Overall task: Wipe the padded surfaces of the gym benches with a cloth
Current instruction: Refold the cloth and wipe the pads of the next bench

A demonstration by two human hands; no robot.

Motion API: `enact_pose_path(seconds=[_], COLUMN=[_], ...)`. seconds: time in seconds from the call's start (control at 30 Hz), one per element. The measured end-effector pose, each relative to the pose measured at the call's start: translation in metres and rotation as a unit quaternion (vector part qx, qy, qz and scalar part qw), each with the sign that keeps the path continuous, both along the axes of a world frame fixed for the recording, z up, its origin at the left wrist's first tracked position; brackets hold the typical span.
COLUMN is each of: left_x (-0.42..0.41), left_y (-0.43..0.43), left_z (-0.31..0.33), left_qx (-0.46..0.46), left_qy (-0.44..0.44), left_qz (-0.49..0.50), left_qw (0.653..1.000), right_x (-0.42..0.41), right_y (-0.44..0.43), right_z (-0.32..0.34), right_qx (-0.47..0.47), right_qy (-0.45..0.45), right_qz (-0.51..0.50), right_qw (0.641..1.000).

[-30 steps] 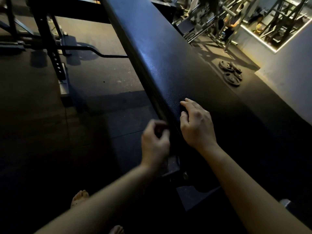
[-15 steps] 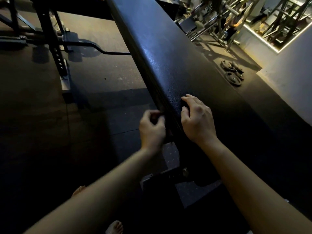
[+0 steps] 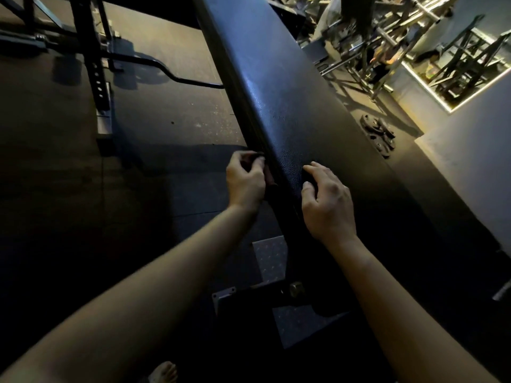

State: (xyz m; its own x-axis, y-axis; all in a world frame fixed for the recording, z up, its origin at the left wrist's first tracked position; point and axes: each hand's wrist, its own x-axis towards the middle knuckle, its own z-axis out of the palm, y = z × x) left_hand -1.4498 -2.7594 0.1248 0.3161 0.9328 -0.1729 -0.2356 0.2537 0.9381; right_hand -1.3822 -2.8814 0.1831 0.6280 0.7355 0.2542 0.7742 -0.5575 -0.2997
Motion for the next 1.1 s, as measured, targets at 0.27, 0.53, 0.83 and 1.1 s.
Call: enact_pose_path(seconds=[0.27,0.53,0.83,1.1], left_x=[-0.06,0.004,-0.067,-0.007], left_y=[-0.117,0.025,-0.045,0.079], left_z=[-0.017,-0.021,-0.034,0.016], left_qx=[0.034,0.029,0.208,0.033], left_qy=[-0.044,0.058,0.086,0.035], left_qz=[-0.085,-0.008,-0.211,0.06], left_qw=[0.995,0.998,0.951,0.997], right_x=[0.001,-0.004,-0.001,-0.002], right_y=[0.0,-0.002,-0.001,-0.003], right_z=[-0.001,0.003,0.002,0.006], right_qx=[0.0,-0.009,0.0,0.012], right_qy=[-0.001,0.01,0.014,0.036], right_qz=[-0.002,0.0,-0.002,-0.002], right_qw=[1.0,1.0,1.0,0.999])
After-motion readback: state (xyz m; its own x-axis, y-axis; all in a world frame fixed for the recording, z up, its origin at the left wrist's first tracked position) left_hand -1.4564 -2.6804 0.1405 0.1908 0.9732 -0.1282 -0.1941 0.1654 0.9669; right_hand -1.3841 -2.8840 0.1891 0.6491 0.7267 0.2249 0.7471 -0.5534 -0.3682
